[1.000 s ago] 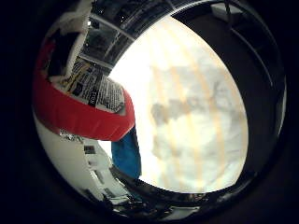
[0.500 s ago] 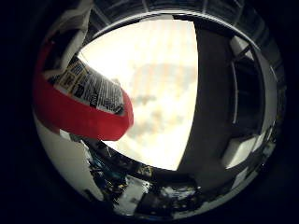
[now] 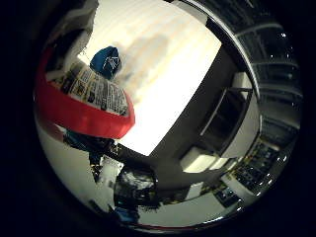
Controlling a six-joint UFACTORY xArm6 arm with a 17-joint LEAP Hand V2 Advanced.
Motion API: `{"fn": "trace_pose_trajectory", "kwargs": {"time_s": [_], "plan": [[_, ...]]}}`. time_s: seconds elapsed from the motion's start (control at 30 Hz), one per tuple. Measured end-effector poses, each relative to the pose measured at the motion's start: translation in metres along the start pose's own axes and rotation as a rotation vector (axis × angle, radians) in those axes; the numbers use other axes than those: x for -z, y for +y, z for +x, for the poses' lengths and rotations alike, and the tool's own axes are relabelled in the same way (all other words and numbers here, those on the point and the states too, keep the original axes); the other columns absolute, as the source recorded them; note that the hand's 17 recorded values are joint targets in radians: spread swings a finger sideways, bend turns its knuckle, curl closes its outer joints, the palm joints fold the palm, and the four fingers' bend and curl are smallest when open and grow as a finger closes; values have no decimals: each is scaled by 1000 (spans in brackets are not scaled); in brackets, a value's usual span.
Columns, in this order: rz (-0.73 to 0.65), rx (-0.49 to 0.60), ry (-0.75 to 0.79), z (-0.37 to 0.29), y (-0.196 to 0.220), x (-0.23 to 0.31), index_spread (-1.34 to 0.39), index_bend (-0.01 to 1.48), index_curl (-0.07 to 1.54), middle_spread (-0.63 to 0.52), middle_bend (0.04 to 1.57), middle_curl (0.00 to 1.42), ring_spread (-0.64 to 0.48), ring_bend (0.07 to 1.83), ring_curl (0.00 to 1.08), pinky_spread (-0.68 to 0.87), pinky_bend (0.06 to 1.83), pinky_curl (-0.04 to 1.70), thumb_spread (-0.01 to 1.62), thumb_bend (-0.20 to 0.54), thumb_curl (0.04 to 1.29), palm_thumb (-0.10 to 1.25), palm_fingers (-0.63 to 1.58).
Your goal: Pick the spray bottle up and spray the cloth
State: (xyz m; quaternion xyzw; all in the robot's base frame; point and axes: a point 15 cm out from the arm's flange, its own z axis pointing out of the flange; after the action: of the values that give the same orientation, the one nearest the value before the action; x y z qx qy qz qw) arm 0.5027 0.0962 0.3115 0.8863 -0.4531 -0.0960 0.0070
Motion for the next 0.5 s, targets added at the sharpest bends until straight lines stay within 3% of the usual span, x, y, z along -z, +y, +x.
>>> {"fn": "trace_pose_trajectory", "kwargs": {"time_s": [0.33,0.5], "plan": [[-205,136,350,-8,3,4,-234,1131,760,-94,1355,633,-161,1479,581,-197,1040,1280,581,-19,943,1031,1186],[-286,168,445,-14,8,9,-234,1128,759,-94,1357,632,-161,1479,582,-203,1040,1281,577,-21,942,1024,1185]]}}
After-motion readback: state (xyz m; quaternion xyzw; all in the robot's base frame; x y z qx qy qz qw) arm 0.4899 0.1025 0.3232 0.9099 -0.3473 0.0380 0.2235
